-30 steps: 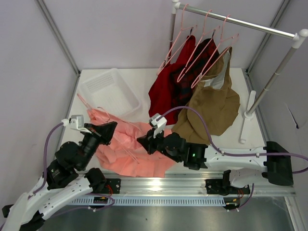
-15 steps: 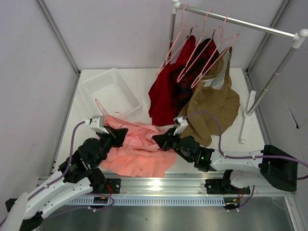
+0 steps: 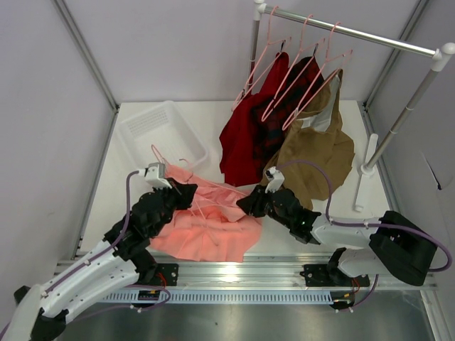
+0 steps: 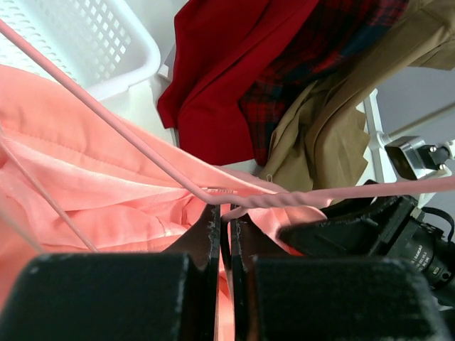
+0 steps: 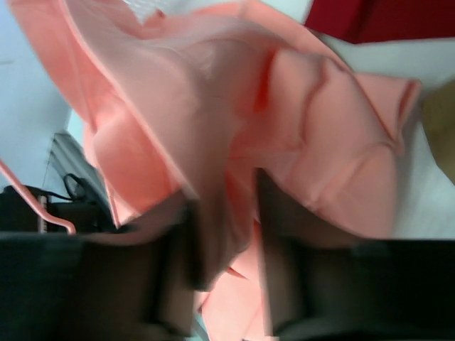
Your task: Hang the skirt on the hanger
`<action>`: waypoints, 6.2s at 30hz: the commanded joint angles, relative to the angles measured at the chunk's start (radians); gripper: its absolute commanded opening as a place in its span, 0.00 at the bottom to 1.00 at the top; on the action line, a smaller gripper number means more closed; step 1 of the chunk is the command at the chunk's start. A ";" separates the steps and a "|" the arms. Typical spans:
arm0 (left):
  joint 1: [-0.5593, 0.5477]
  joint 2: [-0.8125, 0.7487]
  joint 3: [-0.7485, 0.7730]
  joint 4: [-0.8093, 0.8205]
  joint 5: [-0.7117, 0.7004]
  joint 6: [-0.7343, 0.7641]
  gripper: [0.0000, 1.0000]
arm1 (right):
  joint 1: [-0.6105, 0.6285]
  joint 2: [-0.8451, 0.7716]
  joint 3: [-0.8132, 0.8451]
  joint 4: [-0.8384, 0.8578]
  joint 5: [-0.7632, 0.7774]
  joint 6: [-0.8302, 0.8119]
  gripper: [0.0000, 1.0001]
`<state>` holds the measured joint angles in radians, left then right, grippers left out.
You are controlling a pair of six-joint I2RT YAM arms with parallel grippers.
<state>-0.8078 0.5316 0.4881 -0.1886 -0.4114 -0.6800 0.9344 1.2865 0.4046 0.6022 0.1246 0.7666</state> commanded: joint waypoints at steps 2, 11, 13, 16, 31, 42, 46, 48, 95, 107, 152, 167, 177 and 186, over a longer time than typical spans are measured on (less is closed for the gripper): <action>0.041 0.047 -0.017 0.124 0.071 -0.032 0.00 | -0.019 -0.085 0.101 -0.255 -0.054 -0.119 0.53; 0.082 0.056 -0.019 0.158 0.095 -0.039 0.00 | 0.027 -0.279 0.358 -0.726 0.061 -0.176 0.69; 0.087 0.056 -0.025 0.163 0.098 -0.047 0.00 | 0.052 -0.268 0.425 -0.807 0.075 -0.159 0.69; 0.093 0.054 -0.031 0.172 0.105 -0.053 0.00 | 0.115 -0.202 0.488 -0.958 0.209 -0.084 0.69; 0.117 -0.021 -0.062 0.141 0.126 -0.032 0.00 | 0.133 0.060 0.705 -1.356 0.307 0.200 0.70; 0.153 -0.039 -0.091 0.150 0.171 -0.036 0.00 | 0.190 0.096 0.646 -1.142 0.248 0.348 0.67; 0.160 -0.041 -0.092 0.155 0.172 -0.032 0.00 | 0.199 0.099 0.609 -1.102 0.265 0.418 0.66; 0.163 -0.044 -0.089 0.152 0.174 -0.026 0.00 | 0.199 0.106 0.586 -1.084 0.262 0.450 0.65; 0.297 -0.073 0.096 -0.038 -0.001 -0.253 0.00 | 0.057 0.080 0.085 0.478 -0.177 -0.152 0.00; 0.297 -0.032 -0.026 0.090 0.025 -0.202 0.00 | -0.039 0.160 0.040 0.363 -0.217 -0.107 0.00; 0.297 -0.136 -0.137 0.091 0.157 -0.216 0.00 | 0.155 0.370 0.861 -1.150 0.107 -0.076 0.57; 0.295 -0.219 -0.112 -0.043 0.227 -0.214 0.00 | 0.362 0.303 0.568 -0.885 0.294 0.004 0.70; 0.297 -0.209 -0.118 -0.077 0.198 -0.262 0.00 | 0.371 0.263 0.540 -0.815 0.382 -0.033 0.68; 0.297 -0.220 -0.117 -0.100 0.183 -0.251 0.00 | 0.267 0.136 0.542 -0.763 0.221 -0.079 0.65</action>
<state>-0.5201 0.3099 0.3481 -0.2527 -0.2241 -0.9169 1.2022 1.4780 0.9443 -0.2352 0.3965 0.7315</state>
